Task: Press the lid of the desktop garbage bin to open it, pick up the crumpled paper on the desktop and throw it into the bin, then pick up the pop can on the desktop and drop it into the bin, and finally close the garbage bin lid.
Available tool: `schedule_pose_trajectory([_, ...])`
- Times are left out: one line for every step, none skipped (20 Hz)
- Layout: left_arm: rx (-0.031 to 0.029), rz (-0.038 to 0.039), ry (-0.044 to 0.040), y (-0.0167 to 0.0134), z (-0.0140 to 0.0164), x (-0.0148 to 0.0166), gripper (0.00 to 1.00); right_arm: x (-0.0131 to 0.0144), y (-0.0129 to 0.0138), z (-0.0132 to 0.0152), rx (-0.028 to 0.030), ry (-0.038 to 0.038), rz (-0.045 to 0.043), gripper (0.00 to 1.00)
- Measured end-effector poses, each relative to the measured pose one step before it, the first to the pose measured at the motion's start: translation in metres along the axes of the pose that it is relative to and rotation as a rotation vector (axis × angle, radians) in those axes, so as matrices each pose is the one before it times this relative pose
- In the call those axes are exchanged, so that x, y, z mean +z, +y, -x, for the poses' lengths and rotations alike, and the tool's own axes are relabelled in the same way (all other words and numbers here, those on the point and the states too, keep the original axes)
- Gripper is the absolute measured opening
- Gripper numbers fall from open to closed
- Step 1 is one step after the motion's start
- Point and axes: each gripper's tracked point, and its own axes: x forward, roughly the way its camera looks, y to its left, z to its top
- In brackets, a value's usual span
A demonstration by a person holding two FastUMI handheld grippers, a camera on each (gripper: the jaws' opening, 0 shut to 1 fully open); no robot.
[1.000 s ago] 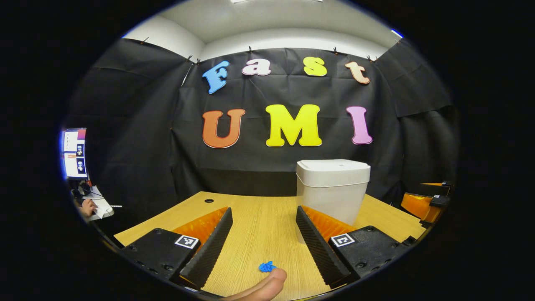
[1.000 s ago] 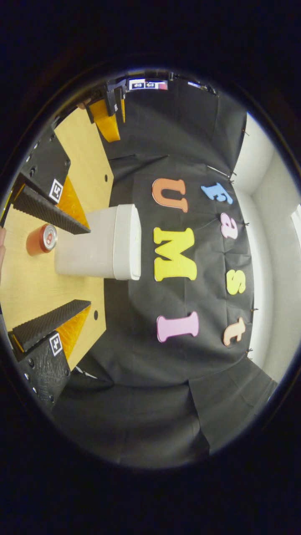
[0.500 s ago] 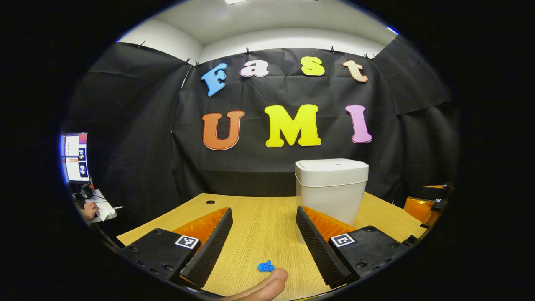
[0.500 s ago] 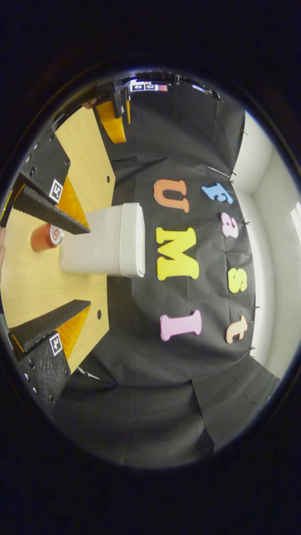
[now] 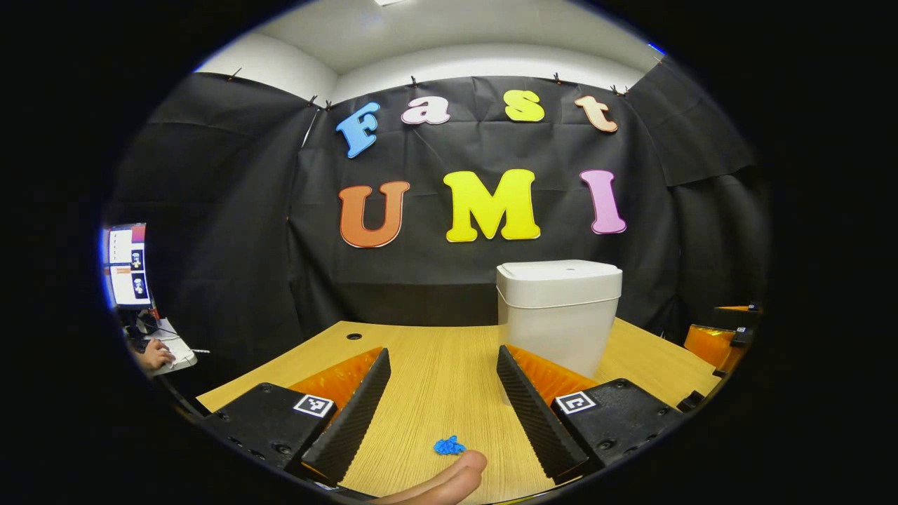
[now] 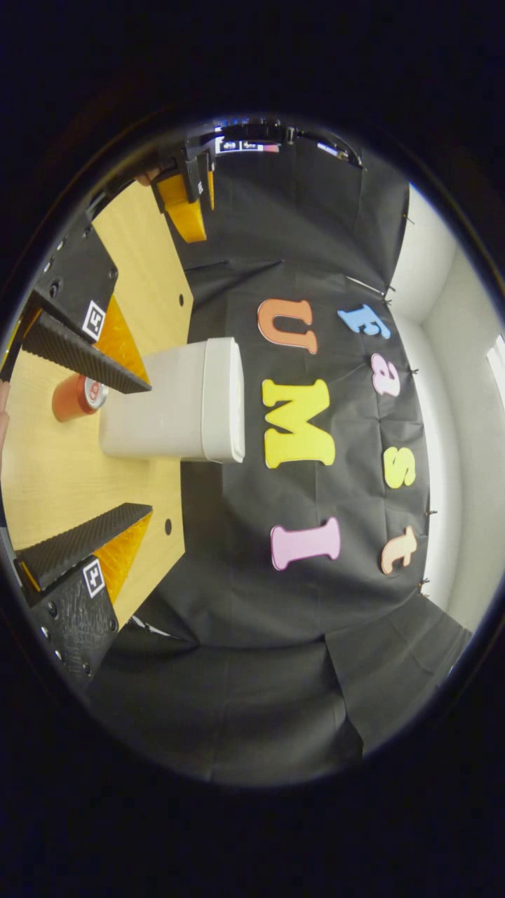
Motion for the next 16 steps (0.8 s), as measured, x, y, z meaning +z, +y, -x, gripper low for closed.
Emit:
schedule_pose_trajectory([0.00088,-0.00049,-0.0004,0.00027,0.0005,0.00054,0.98,-0.00112,-0.00036,-0.00121,-0.00115,0.00213,-0.00009,0.96])
schedule_pose_trajectory([-0.00102,-0.00109,-0.00121,-0.00042,-0.00023,-0.00029,0.98,0.00034,-0.00028,0.00005,-0.00136,0.00205,-0.00104,0.96])
schedule_pose_trajectory([-0.00119,-0.00035,-0.00027,-0.00037,-0.00002,-0.00011,0.98,-0.00074,-0.00098,-0.00025,-0.00046,0.00049,-0.0027,0.96])
schedule_pose_trajectory([-0.0008,-0.00014,0.00073,0.00059,0.00082,0.00038,0.98,0.00121,0.00004,-0.00071,0.00012,-0.00057,-0.00285,0.96])
schedule_pose_trajectory([0.00107,0.00117,-0.00021,-0.00034,-0.00115,0.00018,0.98,0.00066,0.00146,0.00031,0.00057,-0.00166,-0.00033,0.96])
schedule_pose_trajectory([0.00046,0.00153,0.00154,0.00039,0.0006,-0.0005,0.98,0.00187,0.00042,0.00033,0.00035,-0.00396,0.00249,0.96])
schedule_pose_trajectory([-0.00157,0.00105,0.003,-0.00056,0.00026,-0.00027,0.98,0.00168,0.00045,0.00004,-0.00025,-0.00569,0.00445,0.96])
schedule_pose_trajectory([-0.00315,0.00109,0.00292,-0.00003,-0.00112,-0.00123,0.98,0.00274,0.00104,-0.00032,-0.00035,-0.00623,0.00534,0.96])
schedule_pose_trajectory([-0.00206,0.00299,0.00358,-0.00076,-0.00072,-0.00093,0.98,0.00249,0.00052,0.00012,0.00019,-0.00642,0.00522,0.96])
schedule_pose_trajectory([-0.00161,0.00338,0.00372,0.0005,-0.0008,-0.0009,0.99,0.00502,0.0019,-0.00172,0.00181,-0.00745,0.00493,0.96])
schedule_pose_trajectory([-0.00129,0.00192,0.00576,-0.00081,-0.00075,-0.00116,0.98,0.00623,0.00272,-0.00206,0.00288,-0.0148,0.00852,0.96])
schedule_pose_trajectory([-0.00071,-0.00076,0.00695,-0.00022,-0.00036,-0.00246,0.98,0.00819,0.00124,-0.00297,-0.00364,-0.01795,0.00991,0.96])
schedule_pose_trajectory([-0.00019,-0.00403,0.00345,-0.00006,-0.00095,-0.00068,0.98,0.00668,-0.0016,-0.00438,-0.0093,-0.01189,0.00623,0.94])
schedule_pose_trajectory([0.00175,-0.00393,-0.00022,0.00102,-0.00013,-0.00008,0.98,0.00628,-0.00011,-0.00552,-0.00946,-0.00697,-0.0014,0.92])
schedule_pose_trajectory([0.0041,-0.00094,-0.00101,0.00099,-0.00045,0.00031,0.98,0.0067,-0.00178,-0.00697,-0.02434,-0.01082,0.00066,0.87])
schedule_pose_trajectory([0.00401,0.00247,0.00082,0.0015,-0.00076,-0.00083,0.98,0.00834,-0.00136,-0.00725,-0.01965,-0.0097,-0.00022,0.87])
